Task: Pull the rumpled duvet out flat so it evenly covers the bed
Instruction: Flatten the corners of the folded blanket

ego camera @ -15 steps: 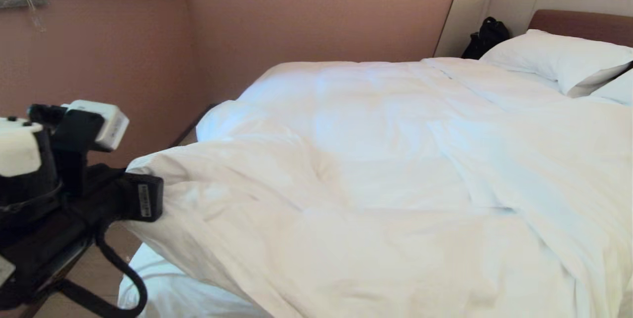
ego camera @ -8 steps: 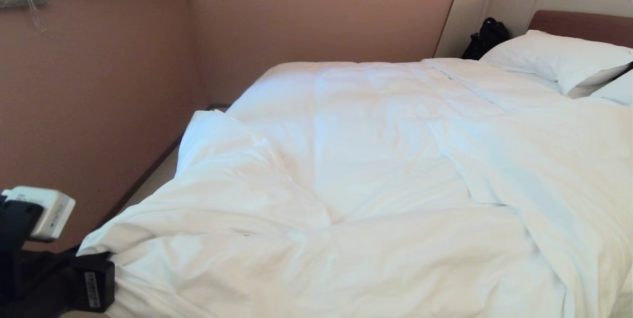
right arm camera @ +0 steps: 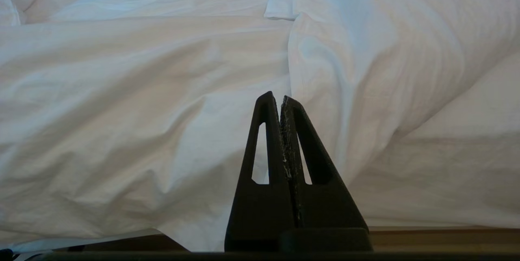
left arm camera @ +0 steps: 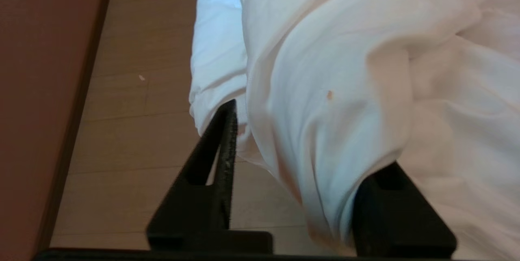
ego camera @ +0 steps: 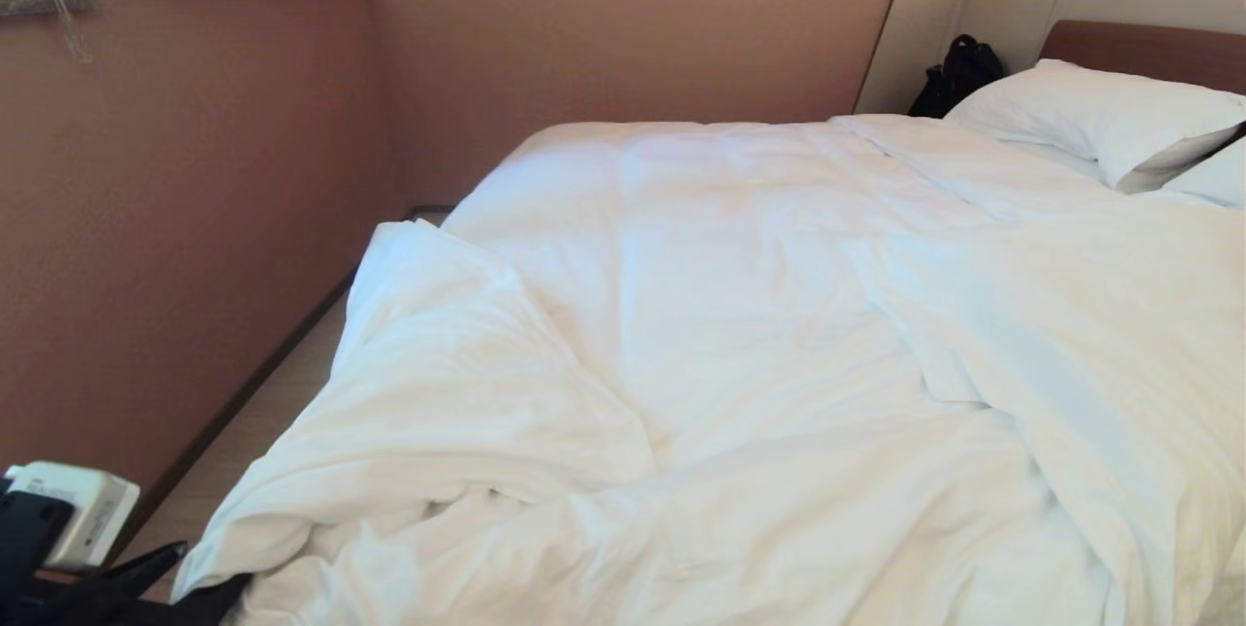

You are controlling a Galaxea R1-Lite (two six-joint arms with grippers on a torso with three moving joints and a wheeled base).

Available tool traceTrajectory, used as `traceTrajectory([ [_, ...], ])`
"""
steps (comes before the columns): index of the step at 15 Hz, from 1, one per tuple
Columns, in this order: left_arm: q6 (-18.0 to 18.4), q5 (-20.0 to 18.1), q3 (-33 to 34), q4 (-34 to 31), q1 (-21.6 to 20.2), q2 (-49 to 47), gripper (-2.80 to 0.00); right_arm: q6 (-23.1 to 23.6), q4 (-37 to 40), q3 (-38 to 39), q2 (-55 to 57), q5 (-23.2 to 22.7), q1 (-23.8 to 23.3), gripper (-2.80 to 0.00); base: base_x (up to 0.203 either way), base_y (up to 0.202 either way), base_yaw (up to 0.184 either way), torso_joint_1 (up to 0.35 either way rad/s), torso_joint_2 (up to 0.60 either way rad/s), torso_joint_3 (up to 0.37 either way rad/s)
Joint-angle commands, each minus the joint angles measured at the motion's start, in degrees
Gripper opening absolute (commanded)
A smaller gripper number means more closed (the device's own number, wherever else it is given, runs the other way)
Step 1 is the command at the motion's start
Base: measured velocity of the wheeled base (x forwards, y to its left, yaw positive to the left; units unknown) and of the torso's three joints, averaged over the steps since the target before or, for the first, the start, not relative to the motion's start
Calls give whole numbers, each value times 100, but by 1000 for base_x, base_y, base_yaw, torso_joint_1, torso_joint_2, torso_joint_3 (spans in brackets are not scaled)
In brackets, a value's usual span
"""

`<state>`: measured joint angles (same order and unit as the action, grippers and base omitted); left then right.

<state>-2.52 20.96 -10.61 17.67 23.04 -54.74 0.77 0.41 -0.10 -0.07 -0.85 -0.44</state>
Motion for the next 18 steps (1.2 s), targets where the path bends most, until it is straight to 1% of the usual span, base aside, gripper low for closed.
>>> traceTrajectory([
  [1,20,-174,37,-383,7,342,0,2,1,1,7,-3,0,-280,0,0,0,0,0,0],
  [2,21,-315,-26,-720,7,590,0,2,2,1,7,-3,0,-280,0,0,0,0,0,0],
  [4,6,-639,-241,-1594,2,1237,0,2,-6,1,7,-3,0,-280,0,0,0,0,0,0],
  [8,-105,-851,-1077,-2955,6,2495,0,2,2,1,7,-3,0,-280,0,0,0,0,0,0],
  [9,-117,-868,-1295,-3196,6,2669,0,2,2,10,7,-3,0,-280,0,0,0,0,0,0],
  [11,-118,-873,-1758,-3358,7,2788,0,2,2,1,7,-3,0,-280,0,0,0,0,0,0],
  [12,-116,-881,-1932,-3372,7,2705,-280,2,2,1,7,-3,0,-280,0,0,0,0,0,0],
  [13,-111,-931,-2050,-3351,8,2540,-280,2,2,1,7,-3,0,-280,0,0,0,0,0,0],
  [16,-112,-1278,-2466,-3272,8,1998,-280,2,2,1,7,-3,0,-280,0,0,0,0,0,0],
  [18,-117,-1610,-2764,-2806,8,1328,-280,2,2,1,7,-3,0,-280,0,0,0,0,0,0],
])
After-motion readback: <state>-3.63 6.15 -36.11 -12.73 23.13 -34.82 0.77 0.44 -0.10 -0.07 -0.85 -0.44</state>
